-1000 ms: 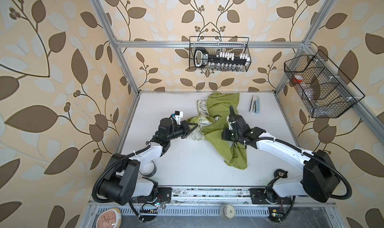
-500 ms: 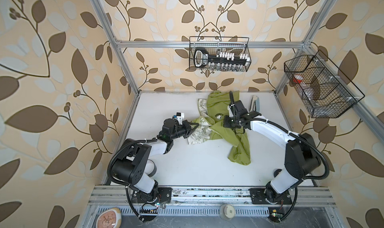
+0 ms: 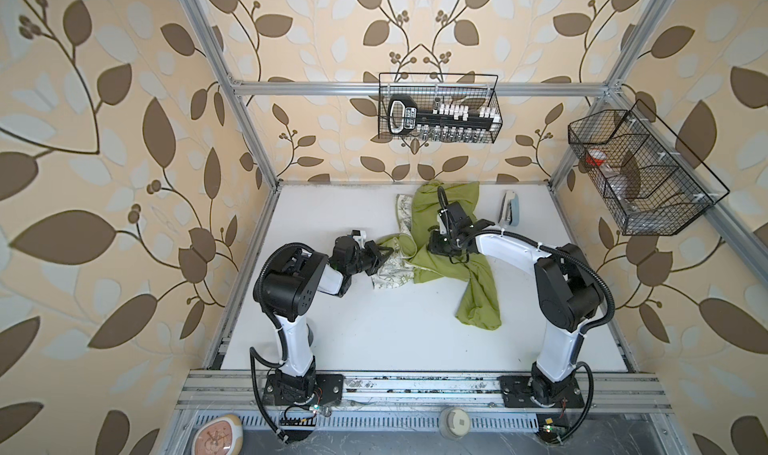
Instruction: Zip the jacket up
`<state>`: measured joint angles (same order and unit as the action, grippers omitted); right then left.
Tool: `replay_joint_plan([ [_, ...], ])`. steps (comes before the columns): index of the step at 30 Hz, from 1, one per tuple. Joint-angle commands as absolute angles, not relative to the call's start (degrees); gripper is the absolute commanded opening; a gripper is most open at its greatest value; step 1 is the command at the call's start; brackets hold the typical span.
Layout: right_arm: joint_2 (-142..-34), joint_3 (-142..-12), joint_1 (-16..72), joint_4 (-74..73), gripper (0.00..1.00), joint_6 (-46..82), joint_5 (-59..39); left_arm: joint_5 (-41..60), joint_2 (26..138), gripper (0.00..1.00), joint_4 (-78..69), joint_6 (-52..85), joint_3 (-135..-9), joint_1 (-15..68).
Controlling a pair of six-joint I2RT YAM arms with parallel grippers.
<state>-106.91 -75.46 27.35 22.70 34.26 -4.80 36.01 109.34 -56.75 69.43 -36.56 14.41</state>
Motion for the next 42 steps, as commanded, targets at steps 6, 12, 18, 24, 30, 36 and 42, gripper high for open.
replay_joint_plan([
  [6,-91.5,-68.3,25.1,24.7,0.67,30.3,-5.9,37.4,103.3,0.00,-51.5,63.9,-39.8,14.0],
  [12,-80.2,-54.4,22.9,20.4,0.59,32.6,-10.9,38.1,103.2,0.00,-50.0,63.6,-40.3,14.0],
  [18,-74.2,-44.0,22.2,19.2,0.59,33.1,-12.2,38.0,102.0,0.00,-49.1,63.4,-40.3,14.1],
  [24,-76.1,-39.3,21.4,16.2,0.62,33.0,-13.7,37.8,100.9,0.00,-47.2,62.4,-40.6,14.9],
  [30,-79.3,-39.0,21.0,15.7,0.65,32.4,-10.8,37.9,100.6,0.00,-47.2,62.4,-40.4,15.4],
  [36,-82.6,-37.5,20.6,12.1,0.72,33.1,-13.1,38.2,100.4,0.00,-47.1,62.4,-40.3,15.5],
  [42,-85.0,-35.3,20.6,6.4,0.72,35.6,-17.0,38.5,100.5,0.00,-47.6,62.7,-40.1,15.5],
])
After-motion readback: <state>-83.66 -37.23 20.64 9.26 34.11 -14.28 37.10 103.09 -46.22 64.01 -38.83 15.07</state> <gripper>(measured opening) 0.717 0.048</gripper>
